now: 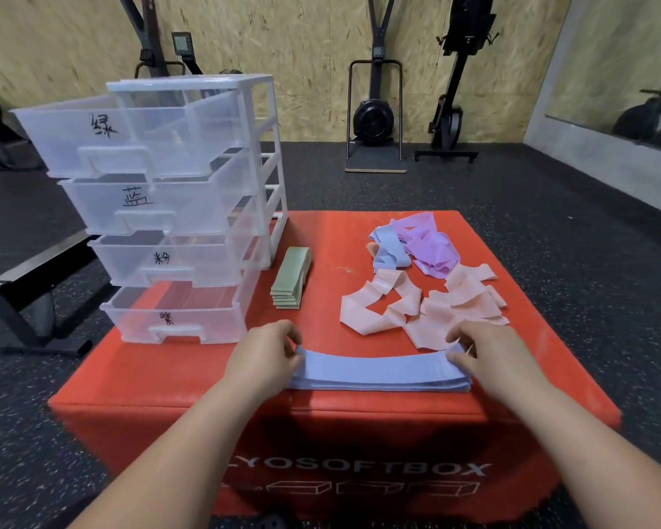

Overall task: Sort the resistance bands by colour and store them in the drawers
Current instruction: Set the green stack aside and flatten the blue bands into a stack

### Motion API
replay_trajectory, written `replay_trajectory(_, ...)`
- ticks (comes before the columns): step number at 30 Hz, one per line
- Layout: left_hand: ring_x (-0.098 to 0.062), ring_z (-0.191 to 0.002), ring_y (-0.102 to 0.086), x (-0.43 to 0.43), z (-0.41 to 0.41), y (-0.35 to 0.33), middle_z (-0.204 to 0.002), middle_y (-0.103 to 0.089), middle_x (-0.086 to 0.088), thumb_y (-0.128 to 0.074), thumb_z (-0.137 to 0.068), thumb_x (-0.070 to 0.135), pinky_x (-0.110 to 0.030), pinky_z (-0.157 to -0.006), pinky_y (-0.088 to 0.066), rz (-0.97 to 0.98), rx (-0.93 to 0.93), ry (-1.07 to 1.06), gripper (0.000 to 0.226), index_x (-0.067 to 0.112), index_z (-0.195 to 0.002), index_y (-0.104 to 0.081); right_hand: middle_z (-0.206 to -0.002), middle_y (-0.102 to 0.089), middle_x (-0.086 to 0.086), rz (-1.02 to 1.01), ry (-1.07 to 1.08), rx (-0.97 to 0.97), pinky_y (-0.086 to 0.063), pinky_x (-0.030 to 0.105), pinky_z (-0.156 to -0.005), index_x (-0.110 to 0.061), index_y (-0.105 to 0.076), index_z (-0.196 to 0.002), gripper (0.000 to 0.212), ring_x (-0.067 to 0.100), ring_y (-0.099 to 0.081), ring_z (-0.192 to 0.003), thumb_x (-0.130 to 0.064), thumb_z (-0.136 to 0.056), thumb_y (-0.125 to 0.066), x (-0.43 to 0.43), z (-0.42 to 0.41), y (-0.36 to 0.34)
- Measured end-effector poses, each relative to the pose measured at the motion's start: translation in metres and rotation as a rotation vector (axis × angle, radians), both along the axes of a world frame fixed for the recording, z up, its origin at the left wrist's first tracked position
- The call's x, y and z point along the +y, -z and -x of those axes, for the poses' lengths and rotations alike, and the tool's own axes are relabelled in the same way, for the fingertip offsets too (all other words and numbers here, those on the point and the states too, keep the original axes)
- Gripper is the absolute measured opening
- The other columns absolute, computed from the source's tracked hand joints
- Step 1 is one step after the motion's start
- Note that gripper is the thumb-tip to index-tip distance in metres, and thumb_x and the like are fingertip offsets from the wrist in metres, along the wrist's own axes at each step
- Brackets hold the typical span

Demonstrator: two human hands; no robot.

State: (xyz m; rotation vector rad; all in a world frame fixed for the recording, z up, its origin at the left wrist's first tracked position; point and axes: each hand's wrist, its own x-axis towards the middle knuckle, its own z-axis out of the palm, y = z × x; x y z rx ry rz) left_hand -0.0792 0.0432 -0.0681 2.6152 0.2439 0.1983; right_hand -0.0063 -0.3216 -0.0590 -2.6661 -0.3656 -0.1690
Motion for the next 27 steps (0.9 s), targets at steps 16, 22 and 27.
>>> replay_trajectory(16,-0.011,-0.127,-0.052,-0.001,-0.004,-0.006,-0.138,-0.057,0.016,-0.08,-0.082,0.051,-0.035,-0.107,-0.047,-0.226,0.051,0.457,0.068,0.041,-0.144,-0.053,-0.129,-0.058,-0.024,0.268,-0.342,0.055,-0.049,0.034,-0.1,-0.043,-0.062,-0.129,0.052,0.007,-0.054,-0.123,-0.056,-0.081,-0.079,0.005,0.0,-0.001)
replay_trajectory(22,-0.016,-0.126,-0.056,-0.006,-0.006,0.001,-0.136,-0.06,0.014,-0.082,-0.083,0.049,-0.038,-0.103,-0.05,-0.346,0.097,0.473,0.076,0.044,-0.15,-0.045,-0.141,-0.055,-0.019,0.452,-0.38,0.084,-0.045,0.041,-0.106,-0.046,-0.048,-0.145,0.067,0.013,-0.057,-0.128,-0.054,-0.084,-0.075,0.016,-0.001,0.009)
replay_trajectory(27,-0.013,-0.123,-0.056,-0.005,-0.007,-0.001,-0.132,-0.06,0.016,-0.083,-0.082,0.048,-0.035,-0.099,-0.051,-0.337,0.098,0.465,0.071,0.043,-0.145,-0.051,-0.137,-0.057,-0.019,0.485,-0.402,0.069,-0.047,0.038,-0.102,-0.047,-0.049,-0.143,0.063,0.014,-0.059,-0.124,-0.057,-0.086,-0.073,0.014,-0.006,0.01)
